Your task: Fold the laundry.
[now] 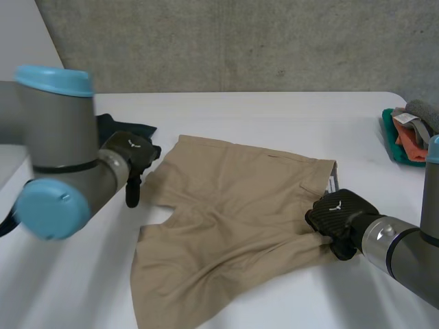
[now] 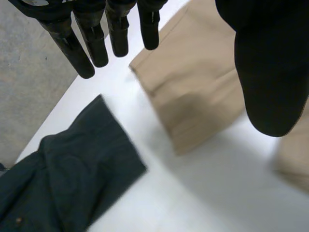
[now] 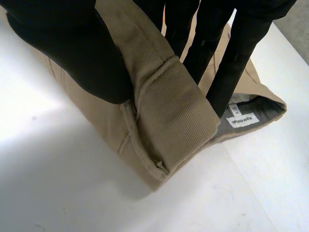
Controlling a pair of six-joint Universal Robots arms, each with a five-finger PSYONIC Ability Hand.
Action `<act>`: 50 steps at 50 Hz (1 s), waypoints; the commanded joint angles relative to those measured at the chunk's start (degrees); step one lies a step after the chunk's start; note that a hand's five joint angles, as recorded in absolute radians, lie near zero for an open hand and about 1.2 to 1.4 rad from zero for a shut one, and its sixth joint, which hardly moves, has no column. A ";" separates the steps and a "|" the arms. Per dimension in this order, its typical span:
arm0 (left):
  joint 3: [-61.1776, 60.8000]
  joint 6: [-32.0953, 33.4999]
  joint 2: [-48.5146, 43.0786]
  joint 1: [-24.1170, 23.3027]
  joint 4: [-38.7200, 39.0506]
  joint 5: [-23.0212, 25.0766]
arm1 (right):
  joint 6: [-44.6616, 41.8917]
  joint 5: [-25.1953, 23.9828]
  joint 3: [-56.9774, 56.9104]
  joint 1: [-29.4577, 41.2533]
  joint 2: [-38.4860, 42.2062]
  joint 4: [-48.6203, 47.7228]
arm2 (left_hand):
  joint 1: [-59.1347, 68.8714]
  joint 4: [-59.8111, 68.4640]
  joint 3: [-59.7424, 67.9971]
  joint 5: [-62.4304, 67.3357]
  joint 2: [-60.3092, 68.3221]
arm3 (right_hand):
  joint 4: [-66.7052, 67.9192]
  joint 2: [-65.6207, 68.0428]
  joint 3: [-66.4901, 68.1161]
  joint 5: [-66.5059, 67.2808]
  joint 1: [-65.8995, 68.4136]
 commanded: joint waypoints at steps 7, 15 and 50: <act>-29.16 -8.11 19.55 -4.53 0.17 8.83 | 14.32 1.12 -2.96 1.48 0.57 -2.40 | 9.12 9.03 8.89 8.88 8.79 | 11.32 12.75 11.87 11.65 15.98; -34.53 -11.88 18.32 -8.13 0.43 6.55 | 22.32 3.49 -4.89 1.92 1.63 -3.81 | 8.28 8.19 8.05 8.04 7.95 | 11.32 12.75 11.87 11.65 15.98; -34.70 -9.17 21.65 -18.85 0.46 -2.43 | -16.08 -5.56 4.67 -5.97 -5.67 13.81 | 65.12 65.03 64.88 64.87 64.78 | 11.32 12.75 11.87 11.65 15.98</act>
